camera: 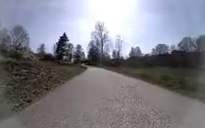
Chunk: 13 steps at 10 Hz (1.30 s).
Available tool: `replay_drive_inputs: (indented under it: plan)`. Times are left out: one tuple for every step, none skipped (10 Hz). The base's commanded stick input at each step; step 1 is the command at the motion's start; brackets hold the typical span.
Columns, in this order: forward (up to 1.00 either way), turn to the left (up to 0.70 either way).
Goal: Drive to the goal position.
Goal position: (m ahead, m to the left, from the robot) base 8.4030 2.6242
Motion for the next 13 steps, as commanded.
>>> replay_drive_inputs:
  plan:
    - [0.85,0.0]
    - [0.85,0.0]
    - [0.85,0.0]
    - [0.85,0.0]
    - [0.85,0.0]
    - [0.85,0.0]
    - [0.85,0.0]
    - [0.85,0.0]
    - [0.85,0.0]
    - [0.85,0.0]
    - [0.85,0.0]
    - [0.85,0.0]
    - [0.85,0.0]
